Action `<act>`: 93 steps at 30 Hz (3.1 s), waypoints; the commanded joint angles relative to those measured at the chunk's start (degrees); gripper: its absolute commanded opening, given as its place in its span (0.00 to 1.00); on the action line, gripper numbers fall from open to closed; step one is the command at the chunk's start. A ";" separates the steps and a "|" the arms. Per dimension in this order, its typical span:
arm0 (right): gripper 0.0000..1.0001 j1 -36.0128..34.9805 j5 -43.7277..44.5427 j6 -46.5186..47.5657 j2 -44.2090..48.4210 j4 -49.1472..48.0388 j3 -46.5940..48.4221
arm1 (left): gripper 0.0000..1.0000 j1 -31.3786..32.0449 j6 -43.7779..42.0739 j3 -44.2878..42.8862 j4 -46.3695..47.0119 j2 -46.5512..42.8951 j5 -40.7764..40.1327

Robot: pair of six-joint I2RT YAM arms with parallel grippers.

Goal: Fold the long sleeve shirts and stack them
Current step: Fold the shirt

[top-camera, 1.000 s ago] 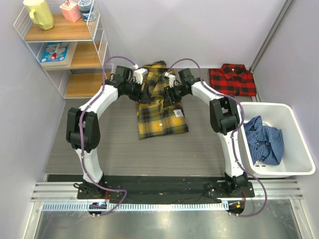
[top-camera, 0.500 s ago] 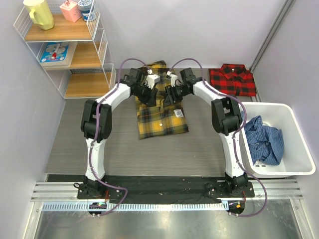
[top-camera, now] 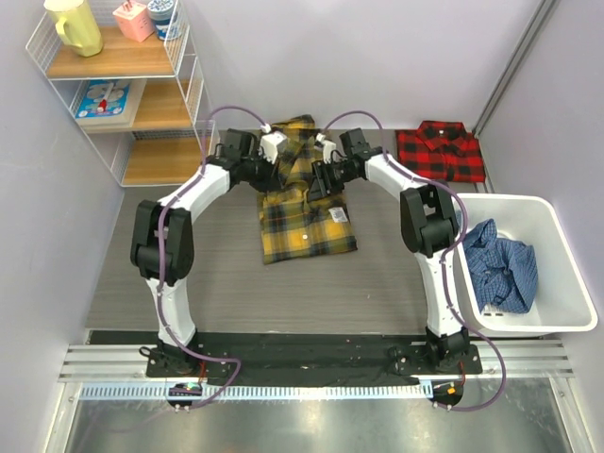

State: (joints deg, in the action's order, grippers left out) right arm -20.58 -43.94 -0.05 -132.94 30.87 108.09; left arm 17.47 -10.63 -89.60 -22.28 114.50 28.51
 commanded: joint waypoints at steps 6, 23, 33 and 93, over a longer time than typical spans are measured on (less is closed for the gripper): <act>0.51 -0.96 14.22 -1.44 -3.38 -2.49 1.16 | 0.19 -1.74 2.28 5.23 9.45 -8.68 -0.02; 0.49 0.54 4.49 -6.09 6.91 -4.94 -4.30 | 0.43 6.87 -0.44 -8.13 -7.42 3.62 1.99; 0.43 0.72 -1.40 -10.66 5.33 -7.23 -3.50 | 0.54 6.96 -3.69 -2.95 -8.31 0.21 2.52; 0.32 4.59 1.57 3.04 12.87 3.84 -27.55 | 0.52 1.42 2.46 5.82 -19.73 0.38 5.77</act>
State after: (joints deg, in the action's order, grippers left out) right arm -13.93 -44.12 3.22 -122.52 35.94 86.54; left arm 19.90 -7.62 -87.61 -37.21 113.78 34.79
